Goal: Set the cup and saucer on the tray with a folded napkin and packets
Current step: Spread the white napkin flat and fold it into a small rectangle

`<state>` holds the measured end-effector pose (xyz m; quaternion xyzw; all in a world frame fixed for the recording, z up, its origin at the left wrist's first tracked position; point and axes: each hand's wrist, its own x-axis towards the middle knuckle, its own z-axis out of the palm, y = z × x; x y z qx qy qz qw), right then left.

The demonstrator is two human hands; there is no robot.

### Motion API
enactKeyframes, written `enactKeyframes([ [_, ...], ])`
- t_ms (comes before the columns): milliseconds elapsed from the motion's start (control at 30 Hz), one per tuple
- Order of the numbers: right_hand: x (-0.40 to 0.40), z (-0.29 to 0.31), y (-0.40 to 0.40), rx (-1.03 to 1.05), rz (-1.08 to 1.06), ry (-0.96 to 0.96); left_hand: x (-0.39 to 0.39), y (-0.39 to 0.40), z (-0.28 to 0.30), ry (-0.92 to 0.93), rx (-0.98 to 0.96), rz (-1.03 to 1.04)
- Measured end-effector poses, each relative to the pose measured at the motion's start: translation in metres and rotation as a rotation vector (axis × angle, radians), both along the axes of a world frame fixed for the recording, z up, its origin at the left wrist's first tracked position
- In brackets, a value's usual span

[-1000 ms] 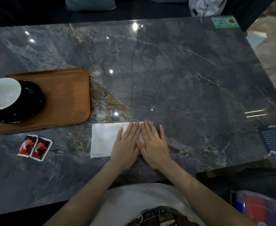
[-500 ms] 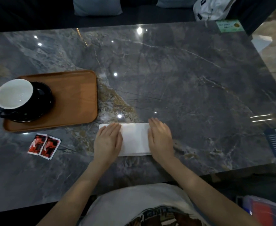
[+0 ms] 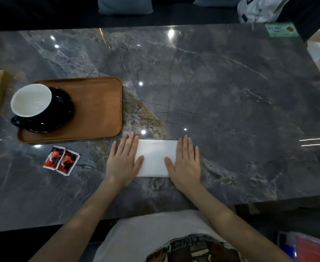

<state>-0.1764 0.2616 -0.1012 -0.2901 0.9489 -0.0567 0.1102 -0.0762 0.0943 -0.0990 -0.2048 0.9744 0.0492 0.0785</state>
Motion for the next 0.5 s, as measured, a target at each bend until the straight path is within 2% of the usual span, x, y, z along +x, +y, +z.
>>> enactKeyframes([
  [133, -0.007, 0.001, 0.012, -0.061, 0.067, -0.071, 0.001, 0.002, 0.002, -0.008, -0.029, 0.016],
  [233, -0.013, 0.006, 0.015, -0.200, 0.044, -0.125, -0.001, 0.011, 0.007, 0.032, -0.063, 0.065],
  [333, -0.022, 0.014, 0.022, -0.327, 0.002, -0.075, -0.002, 0.030, 0.014, 0.115, -0.028, 0.066],
  [433, -0.029, 0.019, 0.027, -0.271, 0.000, -0.105, -0.004, 0.054, 0.013, 0.138, 0.049, -0.025],
  [500, -0.034, 0.018, 0.028, -0.186, 0.009, -0.160, -0.004, 0.063, 0.008, 0.098, 0.084, -0.013],
])
